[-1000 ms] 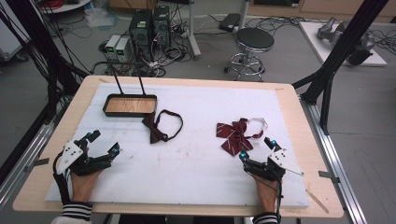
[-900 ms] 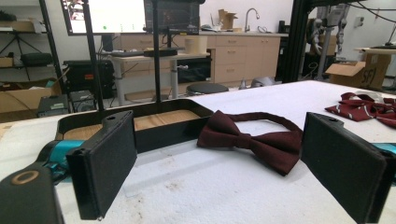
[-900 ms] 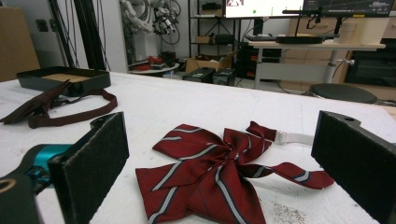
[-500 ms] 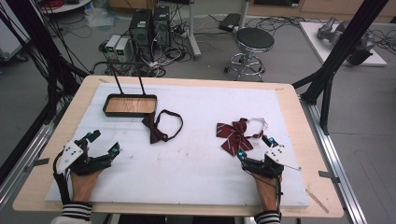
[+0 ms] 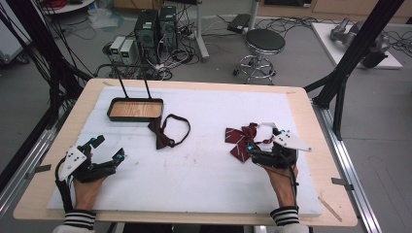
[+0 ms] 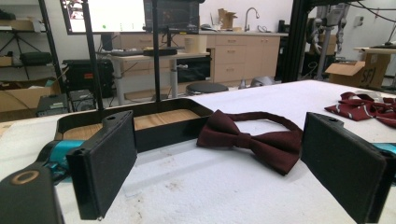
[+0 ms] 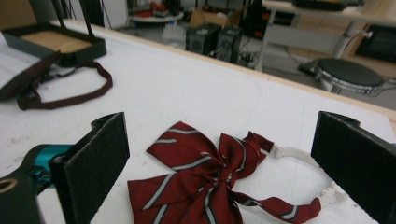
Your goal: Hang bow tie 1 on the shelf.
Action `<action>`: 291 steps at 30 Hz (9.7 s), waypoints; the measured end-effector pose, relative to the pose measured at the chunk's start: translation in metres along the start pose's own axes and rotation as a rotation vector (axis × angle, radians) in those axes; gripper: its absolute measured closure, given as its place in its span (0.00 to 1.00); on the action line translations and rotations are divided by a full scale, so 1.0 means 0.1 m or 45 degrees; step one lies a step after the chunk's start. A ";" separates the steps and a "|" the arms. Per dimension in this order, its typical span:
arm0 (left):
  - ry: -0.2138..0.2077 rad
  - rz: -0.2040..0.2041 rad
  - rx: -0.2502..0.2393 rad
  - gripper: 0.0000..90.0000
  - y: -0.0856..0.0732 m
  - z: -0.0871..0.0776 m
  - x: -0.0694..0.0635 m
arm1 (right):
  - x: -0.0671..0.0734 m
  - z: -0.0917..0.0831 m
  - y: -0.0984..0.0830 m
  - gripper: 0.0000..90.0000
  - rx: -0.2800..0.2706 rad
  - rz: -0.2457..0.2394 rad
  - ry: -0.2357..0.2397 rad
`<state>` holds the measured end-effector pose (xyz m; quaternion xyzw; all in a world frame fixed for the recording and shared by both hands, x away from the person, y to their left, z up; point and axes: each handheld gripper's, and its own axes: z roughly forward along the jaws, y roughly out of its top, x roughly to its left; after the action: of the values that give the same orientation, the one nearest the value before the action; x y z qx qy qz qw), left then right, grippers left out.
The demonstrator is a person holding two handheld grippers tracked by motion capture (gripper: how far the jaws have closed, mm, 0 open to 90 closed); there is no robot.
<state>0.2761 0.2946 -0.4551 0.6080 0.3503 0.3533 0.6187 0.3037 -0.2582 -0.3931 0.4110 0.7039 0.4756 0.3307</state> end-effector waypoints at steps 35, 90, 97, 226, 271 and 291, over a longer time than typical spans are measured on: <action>0.004 -0.006 -0.003 0.13 0.00 0.00 0.00 | -0.18 0.66 0.28 0.08 0.689 -0.080 0.032; 0.004 -0.006 -0.002 0.13 0.00 0.00 0.00 | -0.29 1.05 0.11 0.75 1.060 0.092 0.112; 0.005 -0.005 -0.003 0.13 0.00 0.00 0.00 | -0.25 1.05 0.13 0.85 1.079 0.075 0.121; -1.074 0.310 0.240 0.08 1.58 1.33 -0.85 | 1.08 0.50 1.15 0.85 0.033 -0.447 0.974; -1.100 0.345 0.352 0.90 1.49 1.35 -0.88 | 1.08 0.54 1.12 0.83 0.044 -0.443 0.961; -1.036 0.349 0.290 0.90 1.57 1.29 -0.81 | 1.04 0.50 1.09 0.01 -0.035 -0.344 0.756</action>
<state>0.3447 0.1614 -0.2960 0.8027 0.0313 0.1232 0.5826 0.3291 -0.1222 -0.3147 0.1528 0.8112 0.5361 0.1766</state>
